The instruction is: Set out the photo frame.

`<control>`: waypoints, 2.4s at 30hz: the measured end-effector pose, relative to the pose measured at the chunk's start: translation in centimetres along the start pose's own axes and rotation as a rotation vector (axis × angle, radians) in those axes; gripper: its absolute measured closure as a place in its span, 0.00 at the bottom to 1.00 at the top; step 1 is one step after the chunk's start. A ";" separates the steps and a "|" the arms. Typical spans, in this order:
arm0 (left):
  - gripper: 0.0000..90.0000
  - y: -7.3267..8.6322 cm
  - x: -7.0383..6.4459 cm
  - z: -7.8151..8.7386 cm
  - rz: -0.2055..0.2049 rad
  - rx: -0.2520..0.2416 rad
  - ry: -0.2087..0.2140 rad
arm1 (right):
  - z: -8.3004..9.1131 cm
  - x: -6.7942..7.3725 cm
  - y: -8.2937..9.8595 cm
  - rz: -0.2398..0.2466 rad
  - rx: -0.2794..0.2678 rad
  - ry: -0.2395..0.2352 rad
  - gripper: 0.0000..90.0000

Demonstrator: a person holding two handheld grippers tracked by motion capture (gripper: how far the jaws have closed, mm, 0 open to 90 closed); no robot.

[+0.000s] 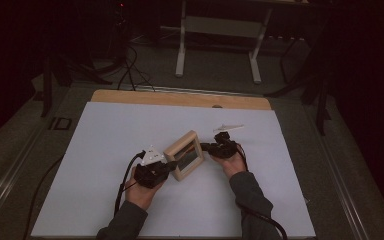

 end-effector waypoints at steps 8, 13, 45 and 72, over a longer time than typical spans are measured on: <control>0.95 0.3 -0.6 0.0 -0.025 0.004 0.000 | 0.6 0.0 0.2 0.024 0.003 0.014 0.98; 0.93 0.0 -0.5 0.5 -0.011 -0.018 -0.011 | 1.2 -0.5 0.0 0.018 -0.018 0.036 0.97; 0.95 0.5 2.8 0.6 0.143 -0.004 -0.146 | 0.7 0.0 0.0 0.024 0.003 -0.031 1.00; 1.00 -0.3 4.5 -0.5 0.155 0.011 -0.177 | 1.9 0.7 1.0 0.061 -0.001 0.020 1.00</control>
Point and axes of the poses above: each handheld gripper's, and its own axes: z roughly backward along the jaws, y roughly out of its underside, x roughly to its left, the point moved 10 cm from there along -z, roughly forward along the jaws, and after that the axes turned 4 degrees about z, right-handed, at the moved point
